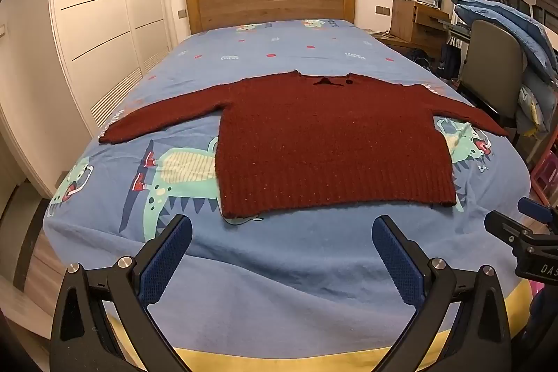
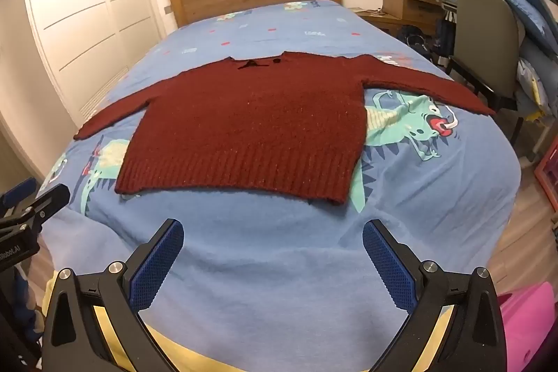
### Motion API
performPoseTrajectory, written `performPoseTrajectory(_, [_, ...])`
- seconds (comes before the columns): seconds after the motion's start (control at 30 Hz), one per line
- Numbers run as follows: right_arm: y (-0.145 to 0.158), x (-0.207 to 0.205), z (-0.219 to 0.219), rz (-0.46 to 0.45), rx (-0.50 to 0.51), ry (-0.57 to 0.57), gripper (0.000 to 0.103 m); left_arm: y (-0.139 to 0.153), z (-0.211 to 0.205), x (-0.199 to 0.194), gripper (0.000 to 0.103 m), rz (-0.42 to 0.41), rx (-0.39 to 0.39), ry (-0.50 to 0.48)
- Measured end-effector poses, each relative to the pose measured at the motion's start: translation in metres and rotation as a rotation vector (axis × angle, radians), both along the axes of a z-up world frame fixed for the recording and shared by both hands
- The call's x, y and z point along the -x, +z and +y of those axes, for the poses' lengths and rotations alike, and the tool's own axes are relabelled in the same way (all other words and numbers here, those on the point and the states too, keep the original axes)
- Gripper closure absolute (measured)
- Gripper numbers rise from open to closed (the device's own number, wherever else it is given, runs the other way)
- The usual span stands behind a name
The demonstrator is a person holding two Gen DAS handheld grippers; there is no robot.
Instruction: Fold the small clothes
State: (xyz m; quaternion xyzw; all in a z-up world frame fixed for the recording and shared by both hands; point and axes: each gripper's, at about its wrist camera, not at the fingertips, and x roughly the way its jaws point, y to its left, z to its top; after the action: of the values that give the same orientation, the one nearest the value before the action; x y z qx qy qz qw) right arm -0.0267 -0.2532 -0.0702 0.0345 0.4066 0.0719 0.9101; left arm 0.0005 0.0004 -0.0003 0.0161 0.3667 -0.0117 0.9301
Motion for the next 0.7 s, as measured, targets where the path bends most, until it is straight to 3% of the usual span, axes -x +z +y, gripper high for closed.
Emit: performPoseTrajectory(0.7, [-0.004,0.0,-0.001,0.003,0.008,-0.002,0.0,0.0,-0.004,-0.001,0.001,0.004,0.0,-0.002])
